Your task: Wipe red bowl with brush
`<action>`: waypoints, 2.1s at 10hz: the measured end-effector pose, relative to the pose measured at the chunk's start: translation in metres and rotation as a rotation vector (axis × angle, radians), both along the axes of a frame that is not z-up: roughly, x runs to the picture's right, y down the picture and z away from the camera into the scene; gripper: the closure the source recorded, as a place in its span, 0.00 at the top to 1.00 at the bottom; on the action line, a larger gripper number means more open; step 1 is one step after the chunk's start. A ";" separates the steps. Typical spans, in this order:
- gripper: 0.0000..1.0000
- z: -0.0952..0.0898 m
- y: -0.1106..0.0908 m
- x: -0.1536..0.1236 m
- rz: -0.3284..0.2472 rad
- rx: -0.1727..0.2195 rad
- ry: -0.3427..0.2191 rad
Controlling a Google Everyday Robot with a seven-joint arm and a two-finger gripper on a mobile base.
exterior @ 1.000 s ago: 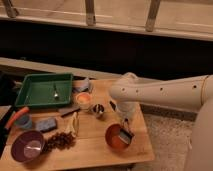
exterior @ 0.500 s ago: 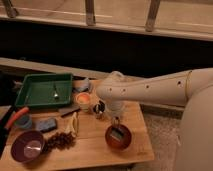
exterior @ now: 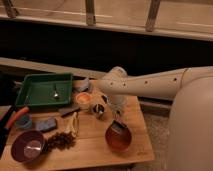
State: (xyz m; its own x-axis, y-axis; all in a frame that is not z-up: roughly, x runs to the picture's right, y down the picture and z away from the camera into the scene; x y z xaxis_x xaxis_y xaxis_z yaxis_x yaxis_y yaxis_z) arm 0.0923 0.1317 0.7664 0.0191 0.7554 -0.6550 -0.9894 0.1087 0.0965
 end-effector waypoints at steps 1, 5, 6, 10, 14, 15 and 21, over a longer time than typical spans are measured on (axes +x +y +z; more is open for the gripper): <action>0.00 -0.001 -0.002 0.012 0.014 0.006 0.027; 0.00 -0.021 0.012 0.054 0.074 0.019 0.107; 0.00 -0.030 0.024 0.054 0.080 0.012 0.098; 0.00 -0.031 0.036 0.012 0.028 -0.010 -0.001; 0.00 -0.009 0.021 -0.017 -0.021 -0.020 -0.053; 0.00 -0.002 0.014 -0.013 -0.016 -0.019 -0.046; 0.00 -0.007 0.004 0.047 0.068 0.006 0.076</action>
